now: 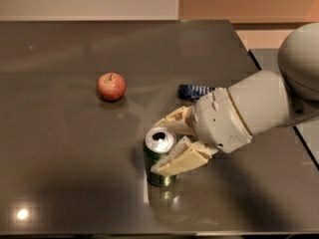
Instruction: Knock green can over
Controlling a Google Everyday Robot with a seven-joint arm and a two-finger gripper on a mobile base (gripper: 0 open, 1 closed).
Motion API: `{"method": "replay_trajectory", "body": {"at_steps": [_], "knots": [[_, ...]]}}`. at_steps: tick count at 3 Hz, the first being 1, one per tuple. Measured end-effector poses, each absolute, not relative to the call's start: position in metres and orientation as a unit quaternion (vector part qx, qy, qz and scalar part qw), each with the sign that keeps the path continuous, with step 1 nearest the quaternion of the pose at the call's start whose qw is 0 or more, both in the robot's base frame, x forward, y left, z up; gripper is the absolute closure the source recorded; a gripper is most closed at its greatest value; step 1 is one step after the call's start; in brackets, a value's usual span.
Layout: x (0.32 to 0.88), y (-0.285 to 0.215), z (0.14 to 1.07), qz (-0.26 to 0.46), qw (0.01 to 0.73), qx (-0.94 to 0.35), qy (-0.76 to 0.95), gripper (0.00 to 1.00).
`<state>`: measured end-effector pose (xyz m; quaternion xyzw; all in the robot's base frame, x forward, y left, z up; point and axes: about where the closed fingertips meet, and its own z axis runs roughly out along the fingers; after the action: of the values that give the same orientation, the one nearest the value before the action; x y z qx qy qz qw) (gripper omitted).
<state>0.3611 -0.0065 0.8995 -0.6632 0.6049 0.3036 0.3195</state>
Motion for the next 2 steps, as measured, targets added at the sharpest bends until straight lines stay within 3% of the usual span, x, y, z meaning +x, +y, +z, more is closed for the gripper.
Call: {"method": "replay_trajectory", "body": {"at_steps": [1, 2], "knots": [[0.366, -0.015, 0.92, 0.283, 0.325, -0.662, 0.613, 0.87], [0.382, -0.028, 0.939, 0.247, 0.306, -0.668, 0.632, 1.0]]}}
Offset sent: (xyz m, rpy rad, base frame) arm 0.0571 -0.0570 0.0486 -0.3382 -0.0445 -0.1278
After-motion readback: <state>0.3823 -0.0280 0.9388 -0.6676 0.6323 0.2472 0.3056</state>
